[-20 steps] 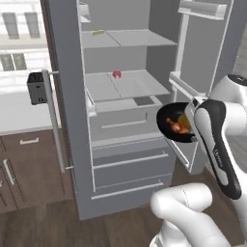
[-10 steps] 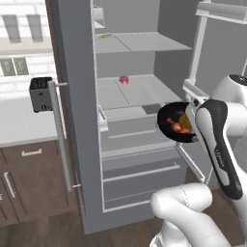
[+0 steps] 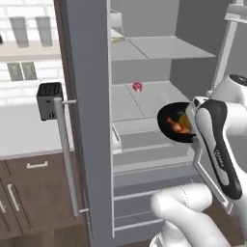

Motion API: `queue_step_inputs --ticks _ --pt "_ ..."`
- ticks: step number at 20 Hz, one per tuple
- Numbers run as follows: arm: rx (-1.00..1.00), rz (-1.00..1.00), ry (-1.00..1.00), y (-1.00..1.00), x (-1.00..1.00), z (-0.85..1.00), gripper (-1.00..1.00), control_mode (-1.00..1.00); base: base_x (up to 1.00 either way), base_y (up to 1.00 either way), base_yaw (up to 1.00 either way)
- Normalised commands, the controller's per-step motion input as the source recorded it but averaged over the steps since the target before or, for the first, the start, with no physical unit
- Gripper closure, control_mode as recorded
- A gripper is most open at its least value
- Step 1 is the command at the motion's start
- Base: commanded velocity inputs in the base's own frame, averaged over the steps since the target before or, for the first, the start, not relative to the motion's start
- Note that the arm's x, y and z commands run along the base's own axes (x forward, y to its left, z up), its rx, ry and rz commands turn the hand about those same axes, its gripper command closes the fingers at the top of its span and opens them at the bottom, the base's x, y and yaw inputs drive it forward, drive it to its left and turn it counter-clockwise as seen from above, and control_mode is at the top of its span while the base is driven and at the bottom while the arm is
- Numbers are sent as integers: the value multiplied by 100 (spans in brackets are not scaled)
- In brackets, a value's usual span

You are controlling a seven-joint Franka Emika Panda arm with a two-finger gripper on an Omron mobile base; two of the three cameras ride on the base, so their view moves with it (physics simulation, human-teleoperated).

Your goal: Pick the chicken drumstick and avocado from their plates and place them in the bowl. Then put the bowl in the fridge.

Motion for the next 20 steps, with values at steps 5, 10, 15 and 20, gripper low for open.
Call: queue_step_inputs --ticks 5,10,15,20 --pt "0 0 0 0 0 0 100 100 59 -7 10" --pt "0 0 0 0 0 0 100 100 57 -4 0" --pt "0 0 0 0 0 0 100 100 43 0 0" --pt "-2 0 0 0 40 -40 100 -100 12 0 0"
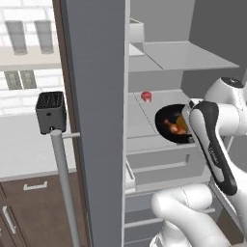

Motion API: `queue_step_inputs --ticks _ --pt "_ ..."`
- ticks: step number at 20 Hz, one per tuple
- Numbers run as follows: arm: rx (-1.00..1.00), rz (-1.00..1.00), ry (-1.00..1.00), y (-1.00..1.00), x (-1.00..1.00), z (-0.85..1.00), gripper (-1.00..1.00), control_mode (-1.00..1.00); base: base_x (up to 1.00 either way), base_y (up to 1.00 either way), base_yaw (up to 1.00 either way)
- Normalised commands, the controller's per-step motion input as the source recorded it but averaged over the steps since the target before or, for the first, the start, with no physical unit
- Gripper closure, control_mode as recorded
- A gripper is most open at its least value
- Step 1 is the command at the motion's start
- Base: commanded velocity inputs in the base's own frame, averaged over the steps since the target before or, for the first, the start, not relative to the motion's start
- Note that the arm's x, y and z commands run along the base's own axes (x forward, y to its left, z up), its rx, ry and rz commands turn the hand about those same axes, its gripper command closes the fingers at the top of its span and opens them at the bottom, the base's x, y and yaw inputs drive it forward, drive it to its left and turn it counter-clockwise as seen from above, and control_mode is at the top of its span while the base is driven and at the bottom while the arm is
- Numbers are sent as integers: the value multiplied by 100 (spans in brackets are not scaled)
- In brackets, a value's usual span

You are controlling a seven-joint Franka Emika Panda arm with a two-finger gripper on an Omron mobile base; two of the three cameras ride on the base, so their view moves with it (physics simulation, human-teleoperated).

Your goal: Pick the chicken drumstick and avocado from their plates and place them in the bowl. Then put the bowl in the fridge.

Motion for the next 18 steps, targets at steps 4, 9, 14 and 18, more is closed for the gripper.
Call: queue_step_inputs --ticks 4,9,14,18 --pt "0 0 0 0 100 -52 100 -100 0 0 0" --pt "0 0 0 -2 100 -33 100 -100 0 0 0" --pt "1 0 0 -2 100 -13 100 -100 0 0 0" --pt "0 0 0 0 97 -14 100 -100 0 0 0"
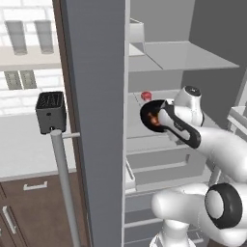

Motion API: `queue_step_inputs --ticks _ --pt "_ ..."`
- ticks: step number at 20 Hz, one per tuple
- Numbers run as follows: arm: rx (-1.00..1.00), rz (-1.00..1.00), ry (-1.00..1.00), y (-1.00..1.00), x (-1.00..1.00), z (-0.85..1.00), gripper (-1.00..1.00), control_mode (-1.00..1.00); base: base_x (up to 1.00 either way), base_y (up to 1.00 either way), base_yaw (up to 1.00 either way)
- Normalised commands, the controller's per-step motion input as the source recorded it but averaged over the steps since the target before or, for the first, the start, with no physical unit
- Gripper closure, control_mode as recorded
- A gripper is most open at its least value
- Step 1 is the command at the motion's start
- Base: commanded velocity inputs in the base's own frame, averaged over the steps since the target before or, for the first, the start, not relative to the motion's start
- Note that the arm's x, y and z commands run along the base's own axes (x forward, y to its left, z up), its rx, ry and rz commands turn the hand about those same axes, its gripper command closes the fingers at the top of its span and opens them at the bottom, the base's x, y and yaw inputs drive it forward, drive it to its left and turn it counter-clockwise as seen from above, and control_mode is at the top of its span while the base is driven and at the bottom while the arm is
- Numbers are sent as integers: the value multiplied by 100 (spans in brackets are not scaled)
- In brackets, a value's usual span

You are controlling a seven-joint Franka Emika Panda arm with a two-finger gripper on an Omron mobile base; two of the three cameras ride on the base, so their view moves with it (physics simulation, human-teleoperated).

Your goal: Pick the chicken drumstick and avocado from their plates and place them in the bowl. Then put the bowl in the fridge.

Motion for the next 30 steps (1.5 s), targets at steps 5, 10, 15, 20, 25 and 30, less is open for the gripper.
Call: queue_step_inputs --ticks 5,10,15,20,25,30 --pt "1 0 0 0 72 -7 100 -100 0 0 0" --pt "0 0 0 0 31 -38 100 -100 0 0 0" --pt "1 0 0 0 14 -33 100 -100 0 0 0" --pt "0 0 0 0 37 0 100 -100 0 0 0" --pt "0 0 0 0 17 0 -100 -100 0 0 0" --pt "0 0 -1 0 0 0 -100 -100 0 0 0"
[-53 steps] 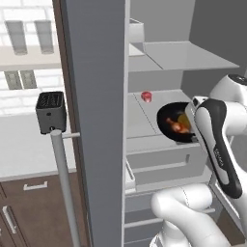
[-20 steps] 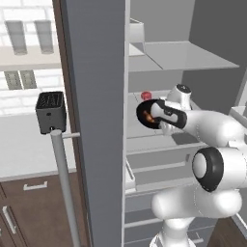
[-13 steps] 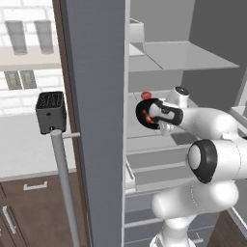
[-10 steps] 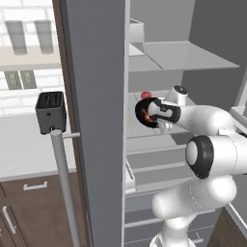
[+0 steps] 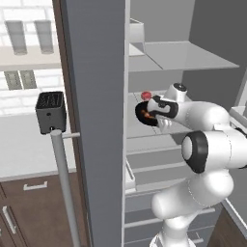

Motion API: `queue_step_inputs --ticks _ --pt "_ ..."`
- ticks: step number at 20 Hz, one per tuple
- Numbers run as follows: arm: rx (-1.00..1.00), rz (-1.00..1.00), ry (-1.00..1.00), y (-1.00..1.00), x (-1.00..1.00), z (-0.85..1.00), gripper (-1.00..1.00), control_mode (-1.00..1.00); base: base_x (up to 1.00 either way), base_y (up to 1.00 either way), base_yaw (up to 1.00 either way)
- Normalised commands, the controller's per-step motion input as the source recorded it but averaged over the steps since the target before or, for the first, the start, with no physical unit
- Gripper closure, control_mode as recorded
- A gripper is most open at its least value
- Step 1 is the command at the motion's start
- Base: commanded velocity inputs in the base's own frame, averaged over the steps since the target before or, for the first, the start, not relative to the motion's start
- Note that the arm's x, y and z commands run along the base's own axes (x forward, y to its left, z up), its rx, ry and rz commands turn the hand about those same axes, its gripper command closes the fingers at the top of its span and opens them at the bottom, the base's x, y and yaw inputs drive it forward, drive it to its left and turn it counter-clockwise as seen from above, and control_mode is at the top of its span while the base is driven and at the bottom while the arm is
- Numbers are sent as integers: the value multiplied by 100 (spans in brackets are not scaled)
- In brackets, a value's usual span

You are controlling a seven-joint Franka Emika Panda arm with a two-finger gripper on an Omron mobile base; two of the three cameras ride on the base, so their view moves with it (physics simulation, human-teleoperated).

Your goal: Pick the chicken drumstick and avocado from their plates and place them in the bowl. Then put the bowl in the fridge.

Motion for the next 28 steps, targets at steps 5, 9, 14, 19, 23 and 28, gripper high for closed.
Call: queue_step_inputs --ticks 5,9,14,19,23,28 --pt "1 -2 -15 -2 -41 20 -100 -100 0 0 0" --pt "3 -11 -20 0 -78 43 -100 -100 0 0 0" --pt "0 -19 -7 9 -47 76 -100 -100 0 0 0" --pt "1 -11 0 -1 -96 53 -100 -100 0 0 0" --pt "2 -9 0 -1 -100 65 -100 -100 0 0 0" --pt "2 -5 0 5 -100 65 -100 -100 0 0 0"
